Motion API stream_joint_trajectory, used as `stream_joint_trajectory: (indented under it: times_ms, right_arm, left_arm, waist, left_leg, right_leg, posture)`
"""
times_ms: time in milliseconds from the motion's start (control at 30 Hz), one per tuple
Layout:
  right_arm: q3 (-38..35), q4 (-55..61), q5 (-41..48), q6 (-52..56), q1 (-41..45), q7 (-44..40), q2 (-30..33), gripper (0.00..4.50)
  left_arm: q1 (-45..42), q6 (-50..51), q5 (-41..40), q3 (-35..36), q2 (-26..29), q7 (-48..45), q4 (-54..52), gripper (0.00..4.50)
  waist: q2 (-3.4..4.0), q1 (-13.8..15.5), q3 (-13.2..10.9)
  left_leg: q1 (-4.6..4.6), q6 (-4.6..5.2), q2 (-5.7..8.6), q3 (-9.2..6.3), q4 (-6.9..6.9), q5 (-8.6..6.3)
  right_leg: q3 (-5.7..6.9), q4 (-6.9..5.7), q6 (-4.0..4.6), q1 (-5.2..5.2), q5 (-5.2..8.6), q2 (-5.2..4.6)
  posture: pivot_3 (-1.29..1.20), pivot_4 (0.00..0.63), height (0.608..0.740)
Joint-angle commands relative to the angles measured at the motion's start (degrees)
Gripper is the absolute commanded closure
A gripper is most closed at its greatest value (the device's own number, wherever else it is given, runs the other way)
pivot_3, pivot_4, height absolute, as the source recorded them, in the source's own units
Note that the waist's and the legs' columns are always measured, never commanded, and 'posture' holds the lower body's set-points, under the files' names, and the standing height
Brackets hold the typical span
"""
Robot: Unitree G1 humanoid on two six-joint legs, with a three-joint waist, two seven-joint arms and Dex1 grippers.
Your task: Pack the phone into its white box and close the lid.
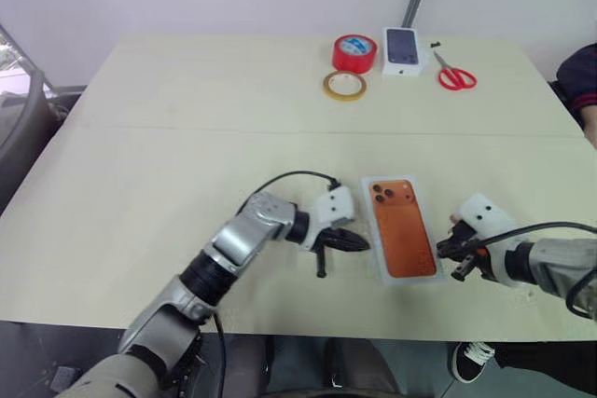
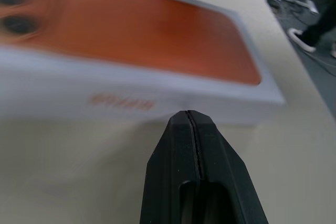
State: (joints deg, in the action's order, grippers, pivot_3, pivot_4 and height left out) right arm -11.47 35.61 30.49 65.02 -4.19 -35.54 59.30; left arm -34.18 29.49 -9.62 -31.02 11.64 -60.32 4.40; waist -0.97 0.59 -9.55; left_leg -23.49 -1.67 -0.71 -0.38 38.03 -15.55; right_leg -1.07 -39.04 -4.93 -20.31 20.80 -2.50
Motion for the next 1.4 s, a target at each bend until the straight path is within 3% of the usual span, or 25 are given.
stream_joint_trajectory:
  times_ms: [33, 400, 1400]
  right_arm:
    - [-2.05, 2.55, 1.81, -1.01, 0.22, -1.67, -0.82, 4.45]
    - [-5.92, 3.83, 3.37, -0.05, -0.66, -3.17, -0.95, 4.45]
    - [-2.89, 0.89, 0.78, -1.63, 1.47, -2.68, -0.61, 4.45]
  left_arm:
    - [-1.09, -0.66, -0.03, 0.41, -2.37, 1.44, 0.36, 4.50]
    - [-0.18, 3.61, -4.55, 5.19, -5.90, 2.78, -1.48, 4.50]
    - [-0.41, 3.65, -4.46, 7.97, -4.81, 3.93, 2.01, 4.50]
  waist:
    - [0.01, 0.01, 0.00]
    - [0.01, 0.12, 0.00]
    - [0.01, 0.09, 0.00]
  left_leg:
    - [0.00, 0.00, -0.02, 0.00, 0.00, 0.00]
    - [-0.01, 0.00, -0.01, 0.00, 0.01, 0.00]
    - [0.00, 0.00, -0.02, 0.00, 0.00, 0.00]
  right_leg:
    - [0.00, 0.00, 0.00, 0.00, 0.00, 0.02]
    - [0.01, 0.00, 0.00, 0.00, 0.00, -0.01]
    - [0.01, -0.01, 0.00, 0.00, 0.00, 0.01]
  posture:
    - [0.00, 0.150, 0.740]
    - [0.00, 0.150, 0.740]
    - [0.00, 0.150, 0.740]
